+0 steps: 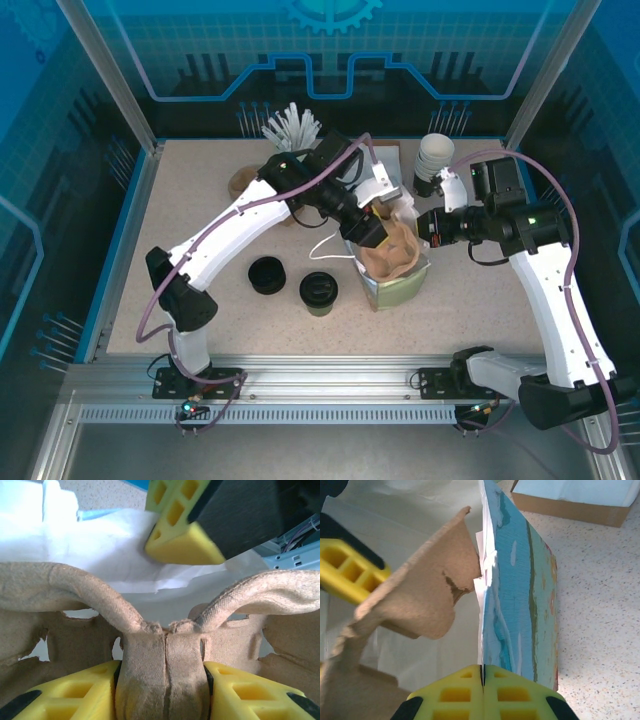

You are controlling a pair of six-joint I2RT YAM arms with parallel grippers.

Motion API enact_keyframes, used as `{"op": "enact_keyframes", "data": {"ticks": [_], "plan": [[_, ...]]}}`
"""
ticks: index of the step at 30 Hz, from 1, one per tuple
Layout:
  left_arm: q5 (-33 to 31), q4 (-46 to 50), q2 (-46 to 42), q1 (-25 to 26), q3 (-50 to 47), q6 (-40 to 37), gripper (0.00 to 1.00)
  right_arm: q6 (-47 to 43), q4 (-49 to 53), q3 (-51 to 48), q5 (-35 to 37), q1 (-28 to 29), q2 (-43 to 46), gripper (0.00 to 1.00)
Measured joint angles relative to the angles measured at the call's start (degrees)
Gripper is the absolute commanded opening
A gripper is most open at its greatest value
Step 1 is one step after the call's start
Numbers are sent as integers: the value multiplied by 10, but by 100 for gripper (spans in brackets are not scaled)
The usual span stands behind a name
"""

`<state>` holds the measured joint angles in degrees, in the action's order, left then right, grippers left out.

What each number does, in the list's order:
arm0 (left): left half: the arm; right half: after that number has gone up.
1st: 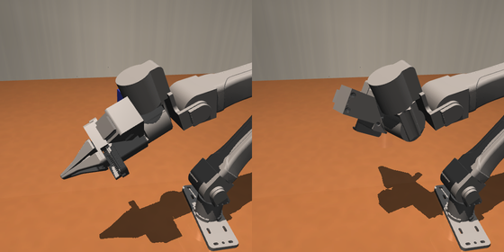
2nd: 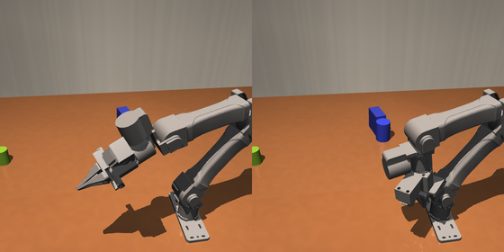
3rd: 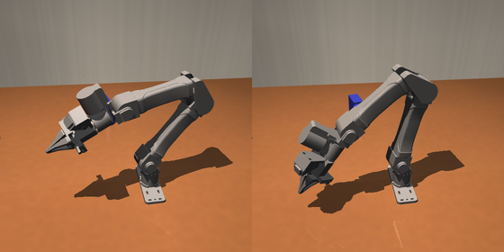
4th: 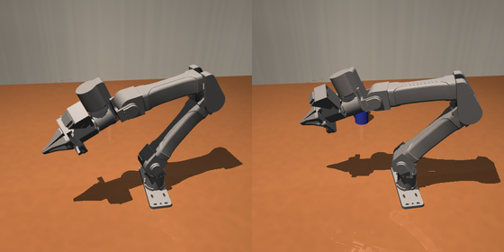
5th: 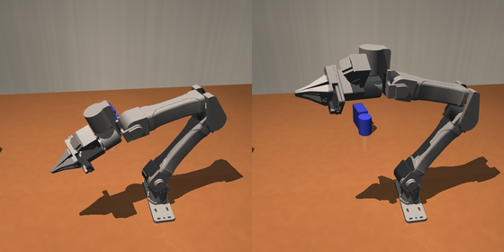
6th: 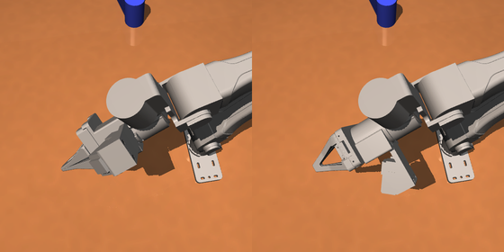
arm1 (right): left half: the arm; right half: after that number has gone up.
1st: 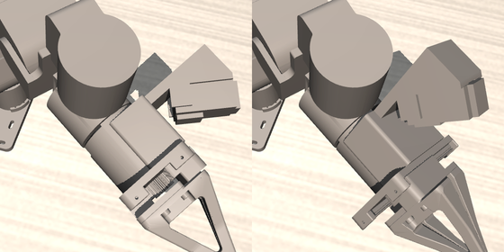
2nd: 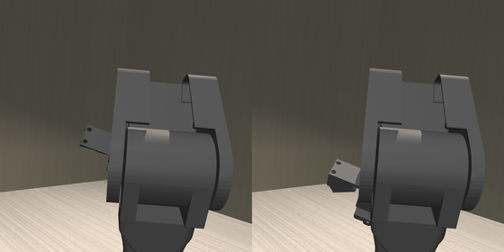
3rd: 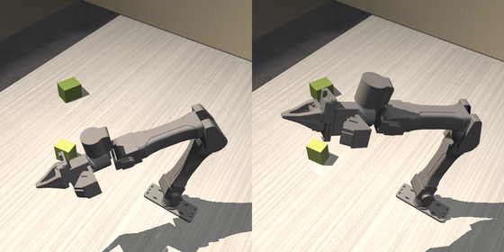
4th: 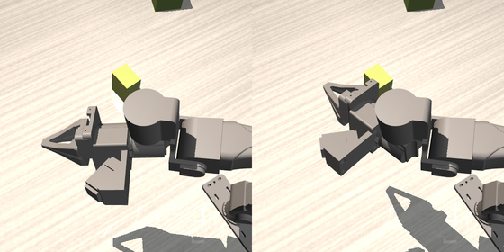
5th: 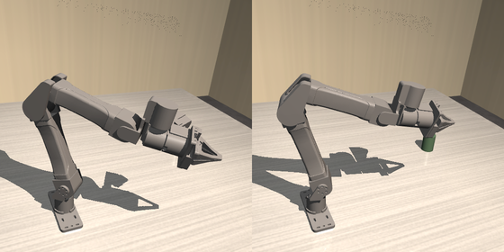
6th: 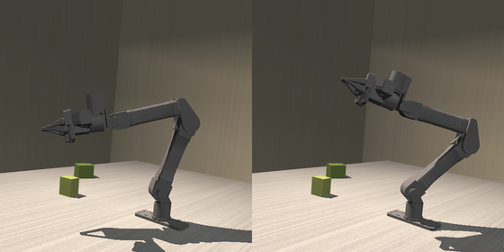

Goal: Pack the takeout coffee

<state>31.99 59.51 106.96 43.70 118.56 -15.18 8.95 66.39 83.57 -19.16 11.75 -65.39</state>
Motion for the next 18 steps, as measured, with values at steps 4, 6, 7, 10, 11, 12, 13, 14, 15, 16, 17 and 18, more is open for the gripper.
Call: {"op": "enact_keyframes", "data": {"ticks": [4, 6, 7, 10, 11, 12, 13, 14, 15, 16, 17, 18], "plan": [[0, 2, 7, -3, -7, -4, 44, 0, 1, -11, -19, 0, 5, 0], [0, 2, 13, -4, -7, -4, 44, 1, 2, -16, -26, 0, 7, 0], [0, 2, 15, -4, -8, -4, 44, 2, 2, -19, -28, 1, 8, 0], [-2, 3, 19, -4, -15, -10, 44, 4, 2, -22, -36, 2, 10, 0], [-2, 3, 20, -4, -16, -12, 44, 5, 2, -23, -38, 2, 11, 0], [-3, 2, 20, -4, -17, -14, 44, 5, 2, -23, -39, 2, 12, 0], [-5, 3, 21, -4, -17, -15, 44, 6, 2, -24, -41, 2, 13, 0], [-7, 3, 21, -4, -17, -15, 44, 7, 2, -24, -42, 2, 14, 0], [-7, 3, 22, -4, -17, -16, 44, 7, 1, -26, -44, 2, 16, 0], [-9, 3, 23, -4, -17, -17, 44, 9, 1, -28, -45, 2, 17, 0], [-10, 3, 24, -4, -18, -17, 44, 10, 0, -29, -46, 2, 18, 0], [-12, 2, 24, -4, -20, -17, 44, 11, 0, -30, -47, 2, 19, 0]]}}
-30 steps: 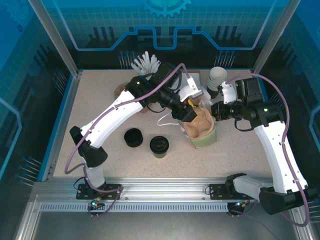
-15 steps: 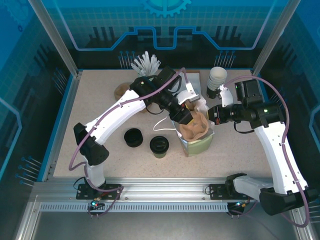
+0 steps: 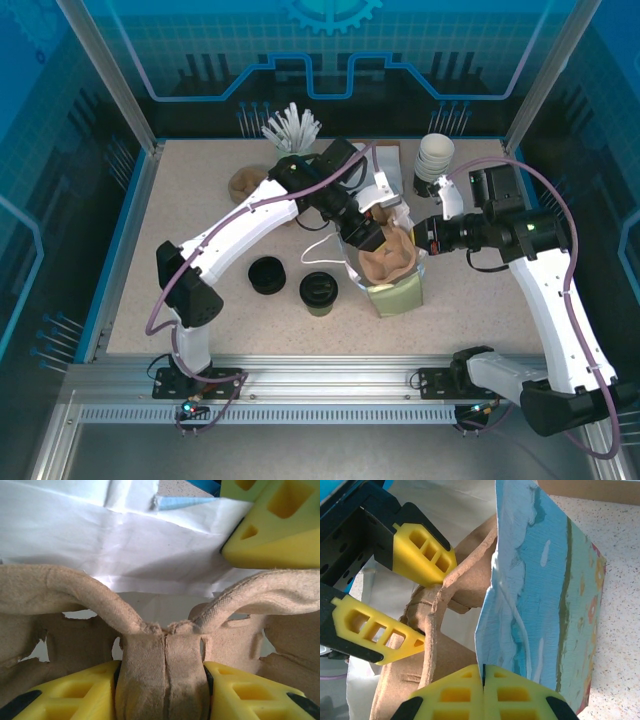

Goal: Pack the takeout coffee

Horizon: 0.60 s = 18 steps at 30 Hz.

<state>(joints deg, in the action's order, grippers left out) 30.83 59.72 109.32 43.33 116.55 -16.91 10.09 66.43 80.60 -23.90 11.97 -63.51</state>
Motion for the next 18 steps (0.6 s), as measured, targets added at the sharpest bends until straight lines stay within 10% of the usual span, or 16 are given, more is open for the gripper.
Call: {"op": "enact_keyframes", "data": {"ticks": [18], "plan": [[-71, -15, 2, 25, -34, -42, 45, 26, -1, -2, 6, 0, 2, 0]]}}
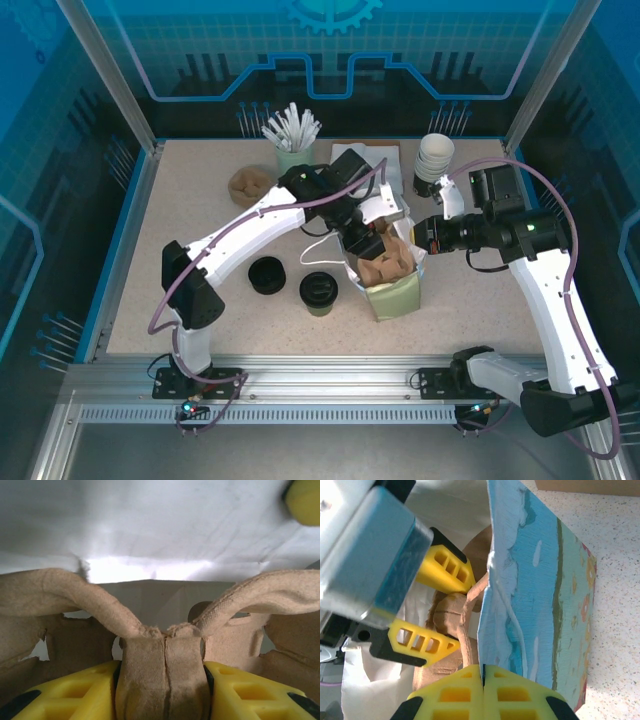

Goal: Pack the takeout coffee

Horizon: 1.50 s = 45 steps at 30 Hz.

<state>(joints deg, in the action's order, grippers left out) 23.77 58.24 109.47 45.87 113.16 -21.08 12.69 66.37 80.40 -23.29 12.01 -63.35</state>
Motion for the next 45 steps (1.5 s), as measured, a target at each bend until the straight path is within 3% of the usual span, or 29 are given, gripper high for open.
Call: {"op": "enact_keyframes", "data": {"ticks": [12, 27, 45], "plan": [[-45, -7, 20, 23, -9, -21, 46, 17, -14, -28, 10, 1, 8, 0], [-76, -12, 48, 32, -8, -31, 47, 17, -1, -28, 94, 10, 30, 0], [-94, -27, 88, 57, 15, -35, 47, 30, 0, -50, 138, 12, 61, 0]]}}
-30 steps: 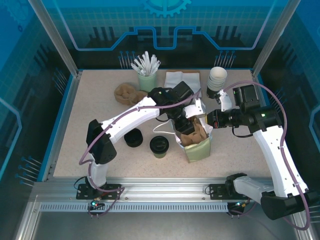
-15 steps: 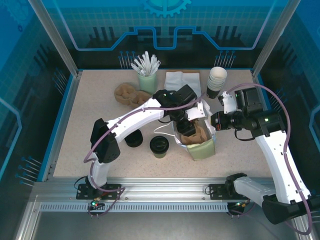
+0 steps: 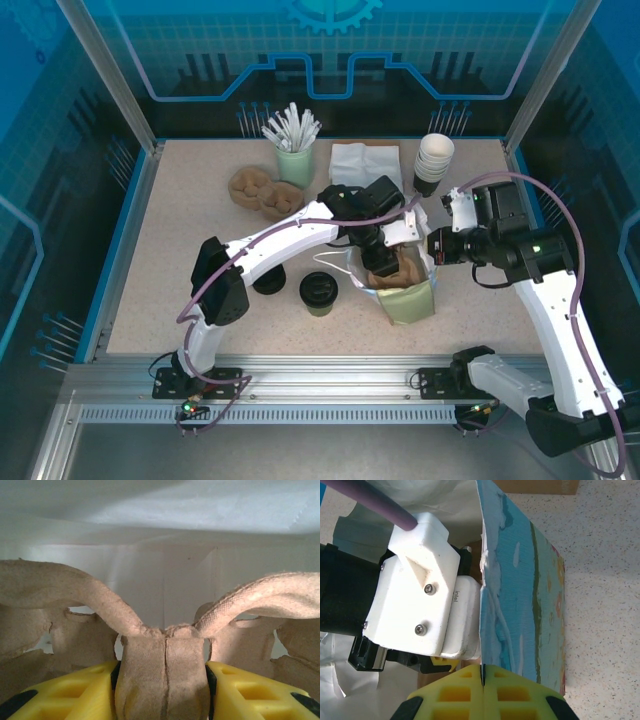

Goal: Pack the takeout coffee

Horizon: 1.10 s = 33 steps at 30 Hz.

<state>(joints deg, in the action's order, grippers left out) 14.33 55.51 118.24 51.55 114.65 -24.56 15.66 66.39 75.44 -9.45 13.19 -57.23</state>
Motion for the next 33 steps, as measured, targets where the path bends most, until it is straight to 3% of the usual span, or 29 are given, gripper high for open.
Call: {"op": "enact_keyframes", "data": {"ticks": [10, 17, 22, 33], "plan": [[11, -39, 0, 0, -5, 0, 50, 0, 0, -7, 9, 0, 8, 0], [11, -47, 0, 0, -5, -10, 69, 0, 0, -7, 11, 0, 8, 0], [11, -35, 0, 0, 4, -10, 76, 0, 0, -7, 11, 0, 11, 0], [16, -4, -33, 0, 23, 8, 77, 13, -12, -8, 9, 0, 34, 0]]}}
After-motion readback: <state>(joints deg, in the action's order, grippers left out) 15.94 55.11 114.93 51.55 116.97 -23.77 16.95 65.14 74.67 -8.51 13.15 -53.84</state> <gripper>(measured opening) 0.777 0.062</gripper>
